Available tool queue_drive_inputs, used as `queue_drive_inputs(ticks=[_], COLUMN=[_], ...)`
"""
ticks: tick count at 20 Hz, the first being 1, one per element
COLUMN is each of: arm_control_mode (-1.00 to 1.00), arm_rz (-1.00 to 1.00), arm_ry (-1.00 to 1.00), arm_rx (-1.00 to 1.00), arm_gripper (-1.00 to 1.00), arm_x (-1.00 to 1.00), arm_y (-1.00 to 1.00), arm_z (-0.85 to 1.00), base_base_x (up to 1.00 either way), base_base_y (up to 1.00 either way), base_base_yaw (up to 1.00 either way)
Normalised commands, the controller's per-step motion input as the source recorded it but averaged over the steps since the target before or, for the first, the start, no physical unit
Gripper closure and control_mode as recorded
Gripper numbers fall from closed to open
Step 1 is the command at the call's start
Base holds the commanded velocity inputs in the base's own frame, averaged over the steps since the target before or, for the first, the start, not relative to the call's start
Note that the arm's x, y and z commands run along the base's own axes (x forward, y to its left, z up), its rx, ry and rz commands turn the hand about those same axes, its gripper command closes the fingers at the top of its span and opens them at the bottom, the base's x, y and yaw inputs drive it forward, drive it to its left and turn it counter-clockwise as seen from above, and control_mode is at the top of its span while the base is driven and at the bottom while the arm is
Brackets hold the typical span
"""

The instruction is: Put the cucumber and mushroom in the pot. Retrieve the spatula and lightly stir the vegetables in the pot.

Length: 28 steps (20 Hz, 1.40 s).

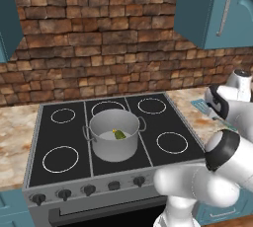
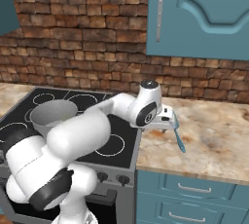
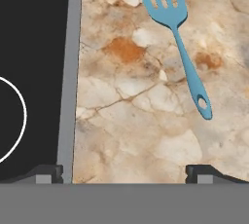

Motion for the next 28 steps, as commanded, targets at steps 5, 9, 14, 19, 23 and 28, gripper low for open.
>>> queue_drive_inputs(ticks=[5,9,14,19,23,28], arm_control_mode=[-1.00,-1.00,-1.00,-1.00,-1.00,-1.00], arm_rz=[0.00,0.00,0.00,0.00,0.00,0.00], arm_ry=[0.00,0.02,0.00,0.00,0.02,0.03], arm_rx=[0.00,0.00,0.00,0.00,0.00,0.00], arm_gripper=[-1.00,-1.00,-1.00,-1.00,-1.00,-1.00], arm_x=[0.29,0.24,0.22,0.26,0.25,0.27], arm_y=[-0.56,-0.55,-0.50,-0.44,-0.18,-0.02], arm_z=[-0.22,-0.24,-0.18,-0.20,-0.32,-0.32], base_base_x=[0.00,0.00,0.00,0.00,0.00,0.00], base_base_y=[0.00,0.00,0.00,0.00,0.00,0.00], base_base_yaw=[0.00,0.00,0.00,0.00,0.00,0.00])
